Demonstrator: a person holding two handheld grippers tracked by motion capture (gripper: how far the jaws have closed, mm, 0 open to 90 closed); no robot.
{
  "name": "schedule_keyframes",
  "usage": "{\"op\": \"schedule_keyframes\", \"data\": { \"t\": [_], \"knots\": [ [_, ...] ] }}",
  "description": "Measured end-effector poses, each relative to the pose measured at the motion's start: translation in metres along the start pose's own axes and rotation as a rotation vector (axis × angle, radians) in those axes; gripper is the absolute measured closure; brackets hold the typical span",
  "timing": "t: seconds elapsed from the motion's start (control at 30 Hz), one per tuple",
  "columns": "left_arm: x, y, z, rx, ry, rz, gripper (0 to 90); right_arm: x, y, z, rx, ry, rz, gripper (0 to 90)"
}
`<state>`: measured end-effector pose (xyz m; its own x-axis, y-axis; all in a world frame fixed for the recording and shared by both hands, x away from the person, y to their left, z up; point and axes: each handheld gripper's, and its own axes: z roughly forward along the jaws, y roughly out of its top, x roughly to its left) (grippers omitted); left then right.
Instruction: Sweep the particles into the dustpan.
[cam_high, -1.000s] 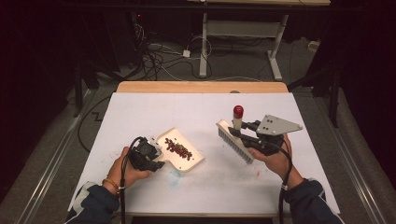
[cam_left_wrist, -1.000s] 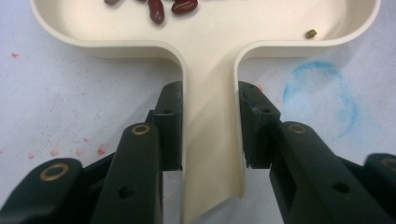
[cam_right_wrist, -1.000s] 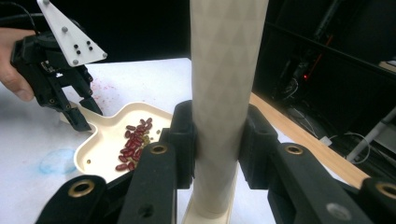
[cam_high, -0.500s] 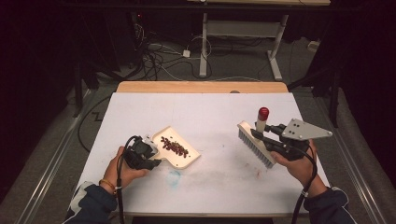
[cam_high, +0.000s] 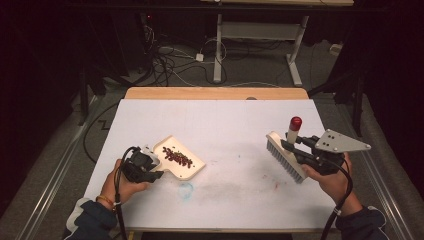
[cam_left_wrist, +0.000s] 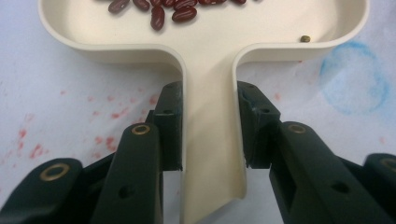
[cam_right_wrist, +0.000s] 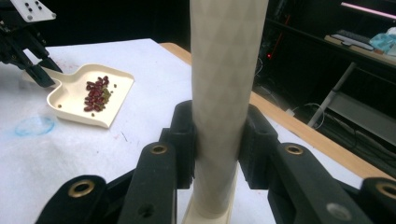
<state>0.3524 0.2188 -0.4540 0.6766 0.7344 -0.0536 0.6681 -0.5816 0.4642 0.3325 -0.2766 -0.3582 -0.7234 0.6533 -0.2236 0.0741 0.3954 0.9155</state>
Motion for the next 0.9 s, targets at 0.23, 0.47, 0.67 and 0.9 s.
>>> {"op": "schedule_keyframes", "data": {
  "t": [0.23,0.47,0.67,0.9],
  "knots": [
    [0.007,-0.012,-0.007,-0.008,0.020,-0.040,63.4,-0.004,-0.005,-0.013,0.014,-0.016,0.016,70.8],
    [0.015,-0.021,-0.011,-0.022,0.047,-0.086,63.4,-0.007,-0.010,-0.029,0.046,-0.083,0.047,70.7],
    [0.018,-0.023,-0.012,-0.025,0.052,-0.096,63.4,-0.010,-0.015,-0.038,0.066,-0.134,0.062,70.7],
    [0.019,-0.023,-0.010,-0.023,0.051,-0.103,63.4,-0.008,-0.020,-0.040,0.085,-0.136,0.065,70.7]
  ]
}}
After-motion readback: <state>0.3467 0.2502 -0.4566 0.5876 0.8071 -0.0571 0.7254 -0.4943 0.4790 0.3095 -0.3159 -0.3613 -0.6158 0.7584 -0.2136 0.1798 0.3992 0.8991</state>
